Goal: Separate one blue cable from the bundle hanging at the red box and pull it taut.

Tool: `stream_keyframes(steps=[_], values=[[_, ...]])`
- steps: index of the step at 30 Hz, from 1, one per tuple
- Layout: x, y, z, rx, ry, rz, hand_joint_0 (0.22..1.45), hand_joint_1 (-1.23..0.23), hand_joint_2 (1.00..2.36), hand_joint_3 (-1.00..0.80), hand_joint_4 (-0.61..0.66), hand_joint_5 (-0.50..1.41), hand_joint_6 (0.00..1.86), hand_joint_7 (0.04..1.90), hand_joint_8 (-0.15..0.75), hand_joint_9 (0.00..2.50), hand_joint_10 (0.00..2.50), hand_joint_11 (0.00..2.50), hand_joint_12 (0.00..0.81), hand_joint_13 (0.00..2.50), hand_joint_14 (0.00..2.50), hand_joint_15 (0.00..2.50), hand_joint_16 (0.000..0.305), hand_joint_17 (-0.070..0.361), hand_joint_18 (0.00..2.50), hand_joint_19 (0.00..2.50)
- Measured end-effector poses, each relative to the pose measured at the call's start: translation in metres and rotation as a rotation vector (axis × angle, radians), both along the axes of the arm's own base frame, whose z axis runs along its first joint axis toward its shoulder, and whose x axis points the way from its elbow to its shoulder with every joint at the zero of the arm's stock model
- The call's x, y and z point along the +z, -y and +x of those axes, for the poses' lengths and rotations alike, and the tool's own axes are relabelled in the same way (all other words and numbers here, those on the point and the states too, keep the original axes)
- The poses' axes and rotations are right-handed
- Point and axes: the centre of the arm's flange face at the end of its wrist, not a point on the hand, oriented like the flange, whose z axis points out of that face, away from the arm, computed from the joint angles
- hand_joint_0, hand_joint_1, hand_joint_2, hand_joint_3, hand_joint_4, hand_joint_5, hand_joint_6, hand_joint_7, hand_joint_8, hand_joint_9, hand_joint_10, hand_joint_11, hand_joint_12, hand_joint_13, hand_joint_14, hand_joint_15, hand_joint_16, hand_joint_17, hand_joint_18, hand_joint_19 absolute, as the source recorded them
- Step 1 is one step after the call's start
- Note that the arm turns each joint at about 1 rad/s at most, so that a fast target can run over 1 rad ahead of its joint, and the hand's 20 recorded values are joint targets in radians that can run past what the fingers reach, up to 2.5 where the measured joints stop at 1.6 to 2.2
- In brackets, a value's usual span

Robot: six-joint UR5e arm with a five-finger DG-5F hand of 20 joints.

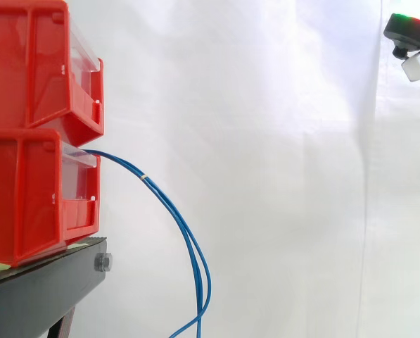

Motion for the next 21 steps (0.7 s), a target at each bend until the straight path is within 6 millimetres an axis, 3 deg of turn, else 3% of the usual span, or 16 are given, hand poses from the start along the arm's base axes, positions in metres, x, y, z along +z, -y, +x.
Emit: stream_keyframes(steps=[5,9,21], values=[[-0.0001,-0.0001,0.0001,0.000,0.000,0.000,0.54,-0.81,1.00,-0.50,0.14,-0.22,0.50,0.86,0.218,0.49,0.01,0.28,0.313,0.58,0.01,0.22,0.044,0.098,0.59,0.26],[0.0000,-0.0003,0.0001,0.001,0.000,0.000,0.53,-0.83,1.00,-0.50,0.14,-0.22,0.50,0.86,0.219,0.49,0.01,0.28,0.313,0.57,0.01,0.22,0.044,0.098,0.59,0.24],[-0.0001,-0.0001,0.0000,0.001,-0.001,0.000,0.48,-0.70,1.00,-0.50,0.16,-0.22,0.50,0.85,0.237,0.55,0.01,0.29,0.327,0.61,0.01,0.24,0.046,0.104,0.61,0.27]])
